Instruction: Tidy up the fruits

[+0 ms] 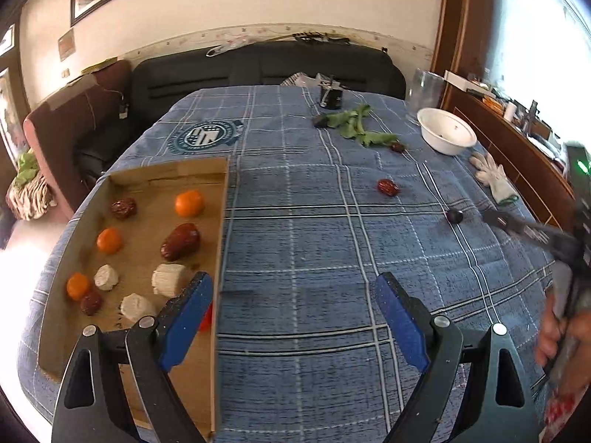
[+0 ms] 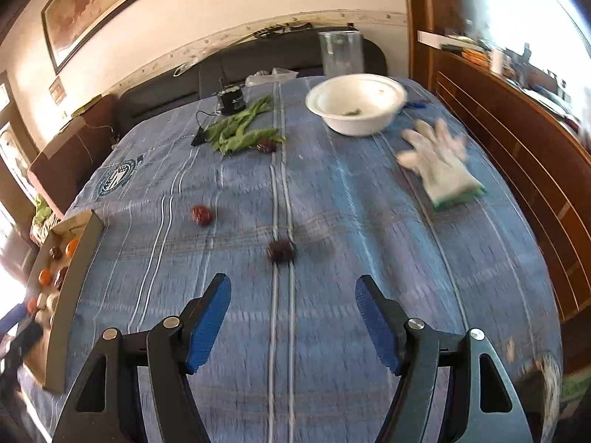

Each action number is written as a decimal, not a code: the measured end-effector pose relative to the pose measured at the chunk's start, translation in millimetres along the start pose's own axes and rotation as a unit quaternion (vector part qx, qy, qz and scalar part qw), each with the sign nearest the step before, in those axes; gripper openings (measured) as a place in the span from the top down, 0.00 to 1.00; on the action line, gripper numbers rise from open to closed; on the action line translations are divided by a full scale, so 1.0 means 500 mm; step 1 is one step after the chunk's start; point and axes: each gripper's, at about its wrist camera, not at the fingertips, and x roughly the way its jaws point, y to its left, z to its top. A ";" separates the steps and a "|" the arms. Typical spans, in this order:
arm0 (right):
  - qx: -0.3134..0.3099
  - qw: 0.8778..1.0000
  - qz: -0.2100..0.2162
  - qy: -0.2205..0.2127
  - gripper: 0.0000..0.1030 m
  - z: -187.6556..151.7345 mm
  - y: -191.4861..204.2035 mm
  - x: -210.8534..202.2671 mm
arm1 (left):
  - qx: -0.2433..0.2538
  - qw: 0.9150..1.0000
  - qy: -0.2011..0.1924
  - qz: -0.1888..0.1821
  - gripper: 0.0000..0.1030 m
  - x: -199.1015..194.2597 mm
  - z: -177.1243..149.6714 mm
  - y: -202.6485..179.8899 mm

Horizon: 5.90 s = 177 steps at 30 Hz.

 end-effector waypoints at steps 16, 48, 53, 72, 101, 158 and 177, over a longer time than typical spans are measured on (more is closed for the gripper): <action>-0.007 1.000 -0.005 0.022 0.53 0.010 0.001 0.127 | -0.010 0.997 0.027 -0.075 0.33 0.181 0.139 -0.103; -0.036 0.998 -0.048 0.020 0.63 0.006 0.020 0.131 | 0.026 0.986 0.040 -0.157 0.71 0.368 0.166 -0.186; -0.023 0.999 -0.026 0.018 0.70 0.004 0.015 0.123 | 0.008 0.987 0.035 -0.156 0.71 0.361 0.162 -0.165; 0.074 0.994 0.076 0.009 0.62 0.020 -0.046 0.111 | -0.048 0.985 0.026 -0.161 0.71 0.342 0.176 -0.104; 0.003 0.999 0.013 -0.039 0.76 -0.013 0.021 0.072 | -0.050 0.991 -0.099 -0.074 0.70 0.011 0.070 0.040; -0.249 0.945 0.211 -0.011 0.35 -0.241 0.617 -0.096 | -0.173 0.979 -0.049 0.100 0.35 -0.106 -0.126 0.396; -0.164 0.972 0.165 -0.040 0.18 -0.232 0.492 -0.113 | -0.147 0.950 -0.150 0.232 0.05 -0.204 -0.100 0.300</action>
